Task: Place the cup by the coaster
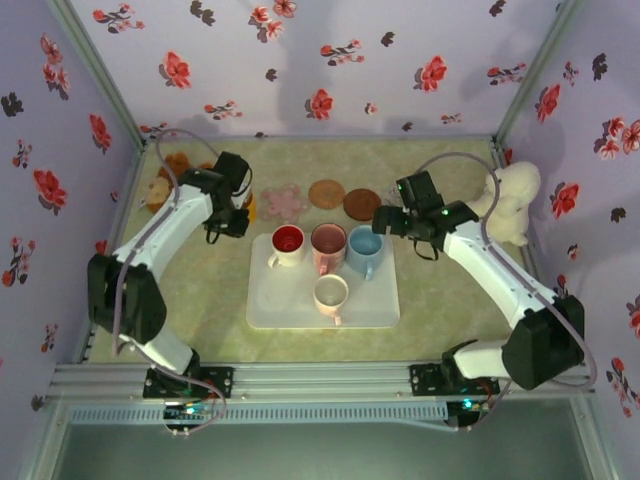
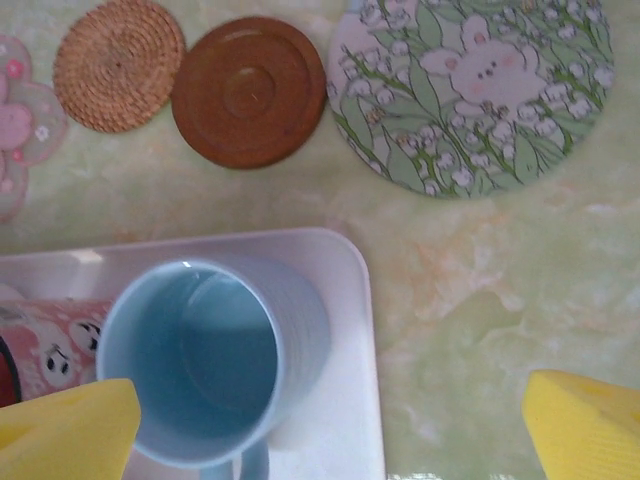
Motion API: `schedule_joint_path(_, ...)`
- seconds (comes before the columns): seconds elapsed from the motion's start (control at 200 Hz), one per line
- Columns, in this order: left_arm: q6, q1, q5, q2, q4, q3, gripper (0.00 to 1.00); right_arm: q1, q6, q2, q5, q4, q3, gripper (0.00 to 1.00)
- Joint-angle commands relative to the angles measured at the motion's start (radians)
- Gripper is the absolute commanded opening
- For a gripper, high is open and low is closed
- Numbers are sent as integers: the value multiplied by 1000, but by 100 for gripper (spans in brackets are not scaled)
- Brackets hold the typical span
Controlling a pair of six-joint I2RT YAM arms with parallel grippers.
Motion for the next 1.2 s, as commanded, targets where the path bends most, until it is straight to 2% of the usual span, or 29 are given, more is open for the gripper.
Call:
schedule_joint_path(0.0, 65, 45, -16, 48, 111, 73, 0, -6, -29, 56, -10, 25, 67, 99)
schedule_joint_path(0.315, 49, 137, 4, 242, 189, 232, 0, -5, -40, 218, -42, 31, 231, 99)
schedule_joint_path(0.56, 57, 173, 17, 339, 195, 268, 0, -5, -43, 273, -44, 35, 293, 99)
schedule_joint_path(0.82, 67, 216, 18, 369, 218, 263, 0, -6, -45, 316, -57, 33, 334, 99)
schedule_joint_path(1.195, 77, 219, 16, 404, 218, 234, 0, -5, -49, 340, -69, 25, 353, 99)
